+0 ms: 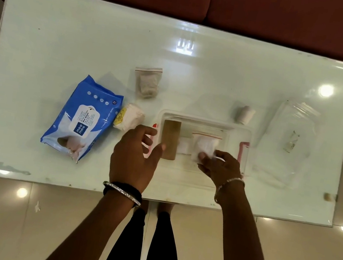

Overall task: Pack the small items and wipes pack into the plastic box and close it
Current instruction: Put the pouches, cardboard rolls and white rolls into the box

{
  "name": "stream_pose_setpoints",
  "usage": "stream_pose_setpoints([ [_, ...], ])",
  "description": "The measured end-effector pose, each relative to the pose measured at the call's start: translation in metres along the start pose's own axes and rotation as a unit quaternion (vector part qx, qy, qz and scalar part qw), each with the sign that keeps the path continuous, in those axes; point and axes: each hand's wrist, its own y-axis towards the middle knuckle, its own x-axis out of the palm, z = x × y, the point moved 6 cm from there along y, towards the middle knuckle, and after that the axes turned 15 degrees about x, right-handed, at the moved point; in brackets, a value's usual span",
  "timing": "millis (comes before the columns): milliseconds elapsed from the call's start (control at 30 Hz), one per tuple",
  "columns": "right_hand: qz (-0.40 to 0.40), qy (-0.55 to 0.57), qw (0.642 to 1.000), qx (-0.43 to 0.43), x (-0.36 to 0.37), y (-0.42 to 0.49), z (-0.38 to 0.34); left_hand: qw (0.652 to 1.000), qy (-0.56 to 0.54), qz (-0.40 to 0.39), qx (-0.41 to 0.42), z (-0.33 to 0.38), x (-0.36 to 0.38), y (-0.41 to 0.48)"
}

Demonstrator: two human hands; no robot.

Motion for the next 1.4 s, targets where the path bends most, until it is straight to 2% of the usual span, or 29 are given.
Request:
stream_pose_setpoints([
  [67, 0.016, -0.022, 0.999, 0.022, 0.009, 0.015, -0.003, 1.0, 0.018, -0.008, -0.008, -0.009, 0.002, -0.002],
  [200, -0.014, 0.018, 0.998, 0.053, 0.034, 0.025, -0.005, 0.999, -0.001, -0.024, -0.028, -0.023, 0.009, -0.005],
  [500, -0.012, 0.054, 0.997, 0.055, 0.054, 0.024, 0.002, 0.999, -0.037, -0.025, -0.031, -0.035, 0.009, -0.004],
  [633, 0.049, -0.023, 0.998, 0.018, 0.046, 0.021, 0.001, 0.999, -0.038, 0.026, -0.024, -0.039, 0.0, -0.002],
  [733, 0.109, -0.101, 0.989, -0.001, 0.034, 0.018, -0.005, 0.994, -0.052, 0.083, -0.059, -0.051, -0.011, 0.001],
  [800, 0.169, -0.158, 0.971, -0.058, 0.026, 0.01, -0.014, 0.977, -0.113, 0.117, -0.14, -0.07, -0.015, 0.002],
  [867, 0.211, -0.166, 0.95, -0.16, 0.023, -0.006, -0.028, 0.937, -0.204, 0.137, -0.249, -0.092, -0.012, 0.004],
  [967, 0.185, -0.139, 0.928, -0.291, 0.037, -0.032, -0.05, 0.855, -0.331, 0.131, -0.376, -0.112, -0.001, 0.013],
  [1000, 0.17, -0.144, 0.919, -0.324, 0.046, -0.039, -0.057, 0.842, -0.346, 0.122, -0.395, -0.115, 0.003, 0.018],
  [1033, 0.157, -0.156, 0.909, -0.353, 0.057, -0.046, -0.063, 0.842, -0.345, 0.113, -0.399, -0.117, 0.006, 0.022],
  [1100, 0.138, -0.18, 0.891, -0.392, 0.078, -0.053, -0.074, 0.868, -0.301, 0.103, -0.382, -0.119, 0.009, 0.031],
  [1233, 0.123, -0.216, 0.856, -0.453, 0.113, -0.056, -0.094, 0.9, -0.212, 0.136, -0.356, -0.119, 0.011, 0.038],
  [1400, 0.14, -0.272, 0.821, -0.483, 0.147, -0.049, -0.119, 0.926, -0.09, 0.157, -0.333, -0.111, 0.008, 0.039],
])
